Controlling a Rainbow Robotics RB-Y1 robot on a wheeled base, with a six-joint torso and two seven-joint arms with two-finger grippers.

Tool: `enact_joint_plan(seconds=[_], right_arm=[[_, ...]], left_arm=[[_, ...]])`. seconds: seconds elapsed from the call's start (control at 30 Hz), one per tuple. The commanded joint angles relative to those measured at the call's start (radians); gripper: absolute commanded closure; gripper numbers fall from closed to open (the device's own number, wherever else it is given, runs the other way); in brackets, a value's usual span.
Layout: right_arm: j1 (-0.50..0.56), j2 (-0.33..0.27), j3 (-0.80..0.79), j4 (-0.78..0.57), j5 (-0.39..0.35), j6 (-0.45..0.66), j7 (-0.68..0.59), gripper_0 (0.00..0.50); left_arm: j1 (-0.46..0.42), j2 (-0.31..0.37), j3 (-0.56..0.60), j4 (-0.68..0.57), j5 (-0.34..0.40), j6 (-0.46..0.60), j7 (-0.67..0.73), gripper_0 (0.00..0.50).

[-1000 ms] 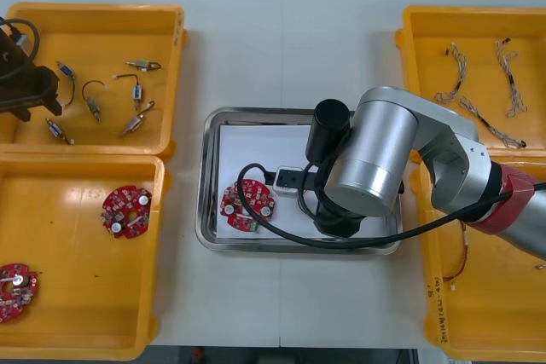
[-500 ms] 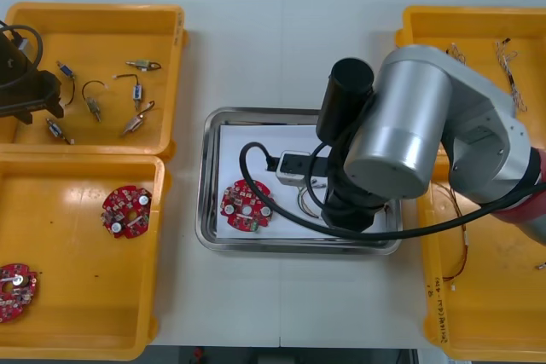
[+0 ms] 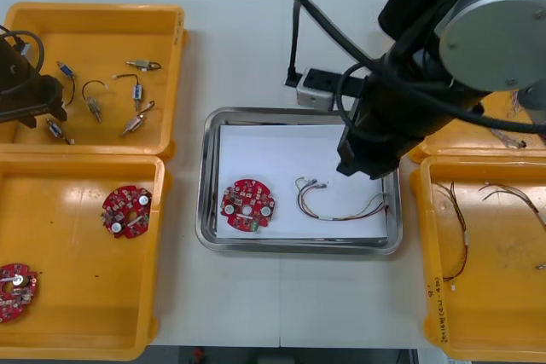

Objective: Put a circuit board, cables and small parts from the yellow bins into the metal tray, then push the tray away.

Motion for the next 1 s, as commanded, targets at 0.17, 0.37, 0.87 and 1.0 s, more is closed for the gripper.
enact_joint_plan(seconds=[0.17,0.37,0.87,1.0], right_arm=[[-0.044,-0.140,-0.162,-0.029,-0.039,0.004,-0.040,0.000],[-0.049,-0.183,-0.234,-0.006,0.009,0.004,-0.042,0.000],[-0.070,-0.258,-0.458,0.250,0.104,0.004,-0.008,0.000],[-0.069,-0.267,-0.504,0.290,0.171,0.004,-0.002,0.000]], left_arm=[[0.026,-0.003,-0.011,-0.007,0.019,-0.018,-0.105,0.000],[0.039,-0.005,-0.011,-0.007,0.032,-0.039,-0.108,0.000],[0.042,-0.005,-0.038,-0.007,0.071,-0.047,-0.108,0.500],[0.042,-0.006,-0.038,-0.007,0.078,-0.047,-0.108,0.500]])
